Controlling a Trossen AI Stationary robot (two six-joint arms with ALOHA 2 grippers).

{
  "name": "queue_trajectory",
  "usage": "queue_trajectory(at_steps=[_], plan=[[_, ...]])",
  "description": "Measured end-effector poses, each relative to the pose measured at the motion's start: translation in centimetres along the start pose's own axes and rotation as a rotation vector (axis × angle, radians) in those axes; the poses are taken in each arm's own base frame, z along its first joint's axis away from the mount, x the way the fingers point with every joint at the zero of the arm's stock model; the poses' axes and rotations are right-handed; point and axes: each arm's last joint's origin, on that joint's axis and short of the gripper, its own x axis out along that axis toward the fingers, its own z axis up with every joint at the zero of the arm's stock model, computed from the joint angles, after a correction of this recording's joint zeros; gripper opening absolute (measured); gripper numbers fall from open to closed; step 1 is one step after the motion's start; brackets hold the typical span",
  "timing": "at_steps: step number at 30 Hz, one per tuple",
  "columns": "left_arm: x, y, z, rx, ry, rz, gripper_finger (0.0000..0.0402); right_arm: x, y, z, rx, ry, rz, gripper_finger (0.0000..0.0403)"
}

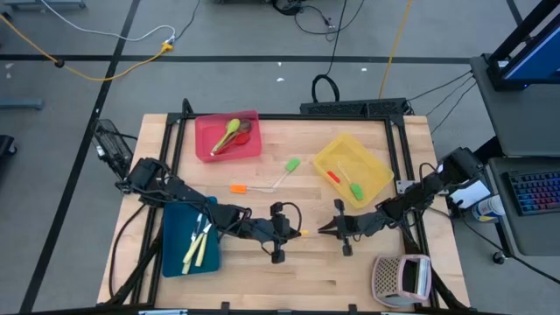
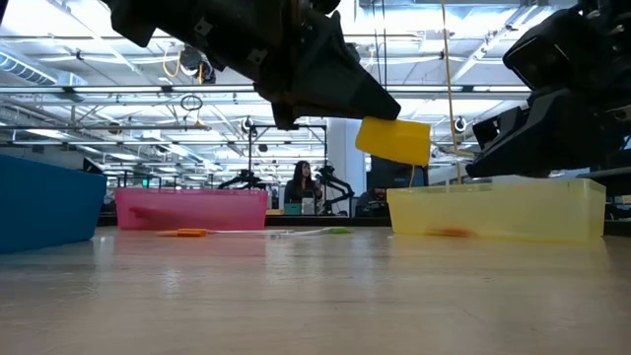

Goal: Pick & Place Kitchen Items
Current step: Put the yellow spatula into the yellow bin

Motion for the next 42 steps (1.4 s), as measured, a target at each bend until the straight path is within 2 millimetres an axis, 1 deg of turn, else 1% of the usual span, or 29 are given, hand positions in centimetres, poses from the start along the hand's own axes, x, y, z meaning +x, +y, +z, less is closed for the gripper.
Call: queue_trajectory(at_steps=[6,12,19,22,24,27,30,32,36,39,42], plan=[[0.0,0.0,0.1,-0.004,-0.013,-0.003,0.0001,0.0,0.0,0.3,0.002,-0.031,0.002,0.0007],[0.0,0.0,0.7,0.019,-0.064,0.0,0.0001,0.1,0.0,0.9,0.014,-0.072,0.004,0.0007],[0.2,0.7,0.9,0.016,-0.064,0.015,0.0002,0.1,0.0,1.1,-0.008,-0.088,0.028,0.0007],[0.3,0.8,0.9,0.015,-0.062,0.019,0.0012,0.1,0.0,1.0,-0.009,-0.086,0.025,0.0008],[0.3,0.8,0.9,0.019,-0.063,0.018,0.0018,0.1,-0.1,1.0,-0.008,-0.087,0.008,0.0009],[0.2,0.8,0.8,0.041,-0.056,0.03,0.0021,0.1,-0.2,1.0,0.01,-0.088,-0.062,0.0009],[-0.7,0.9,1.6,0.09,-0.063,0.061,0.0023,0.1,-0.4,1.1,0.039,-0.1,-0.101,0.0009],[-2.1,1.0,2.8,0.136,-0.056,0.075,0.0023,0.1,-0.4,1.1,0.039,-0.1,-0.115,0.0009],[-5.1,1.3,5.0,0.16,-0.04,0.078,0.0027,0.0,-0.8,1.0,0.032,-0.108,-0.233,0.001],[-7.1,1.8,5.8,0.181,0.004,0.099,0.0044,-0.1,-1.2,1.2,0.016,-0.121,-0.324,0.001],[-8.8,2.5,6.1,0.215,0.061,0.183,0.0075,-0.5,-2.1,1.9,0.028,-0.143,-0.423,0.001]])
